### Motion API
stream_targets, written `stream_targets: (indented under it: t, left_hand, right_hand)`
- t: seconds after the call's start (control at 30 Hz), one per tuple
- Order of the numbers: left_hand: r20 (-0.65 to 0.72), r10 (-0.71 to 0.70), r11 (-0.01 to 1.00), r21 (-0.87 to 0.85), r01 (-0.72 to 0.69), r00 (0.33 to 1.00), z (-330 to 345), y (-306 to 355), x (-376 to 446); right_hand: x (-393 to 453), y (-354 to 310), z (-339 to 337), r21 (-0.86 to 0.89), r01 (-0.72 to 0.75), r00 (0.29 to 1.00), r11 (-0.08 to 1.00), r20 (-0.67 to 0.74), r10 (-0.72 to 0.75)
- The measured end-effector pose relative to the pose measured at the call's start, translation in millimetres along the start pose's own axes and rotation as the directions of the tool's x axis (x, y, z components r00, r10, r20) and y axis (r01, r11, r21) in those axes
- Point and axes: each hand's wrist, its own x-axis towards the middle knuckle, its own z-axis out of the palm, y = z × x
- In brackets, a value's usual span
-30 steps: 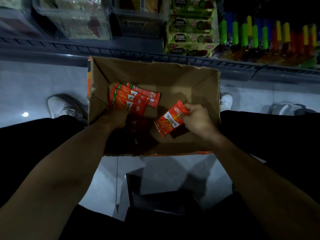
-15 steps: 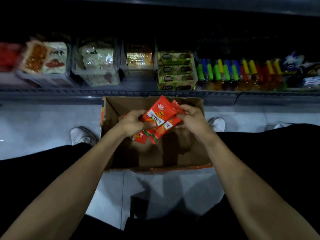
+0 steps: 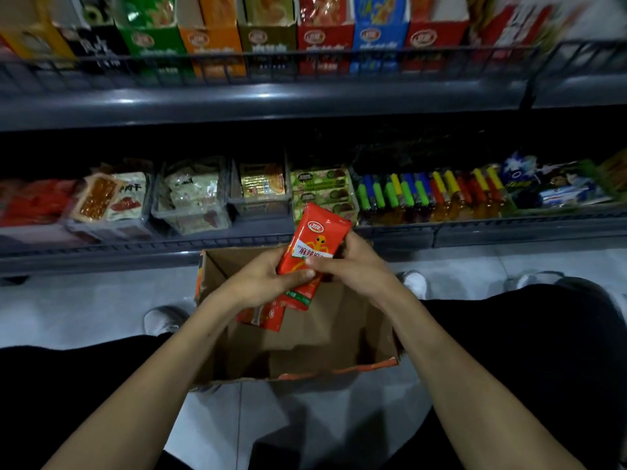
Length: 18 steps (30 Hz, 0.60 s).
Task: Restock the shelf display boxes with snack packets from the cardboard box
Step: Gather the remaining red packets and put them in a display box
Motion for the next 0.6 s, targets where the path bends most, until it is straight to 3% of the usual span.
stream_targets:
  t: [0.2, 0.37, 0.47, 0.6]
  left_hand:
    - [-0.049, 0.125, 0.980, 0.160, -0.115, 0.991, -10, 47, -1]
    - [-0.118, 0.308, 0.913, 0.318, -0.258, 0.944, -20, 96, 22]
    - [-0.117, 0.431, 0.850, 0.385, -0.359, 0.894, -21, 145, 39]
    - [-0.153, 0.646, 0.644, 0.635, -0.427, 0.748, -26, 213, 67]
  right_hand:
    - [-5, -38, -40, 0.039, 0.158, 0.980, 0.987, -0.129, -0.152]
    - [-9, -95, -95, -0.090, 0.297, 0.928, 0.951, -0.206, -0.310]
    - [-11, -131, -124, -0.130, 0.355, 0.896, 0.926, -0.235, -0.376]
    - [-7, -174, -157, -0.175, 0.386, 0.845, 0.906, -0.328, -0.423]
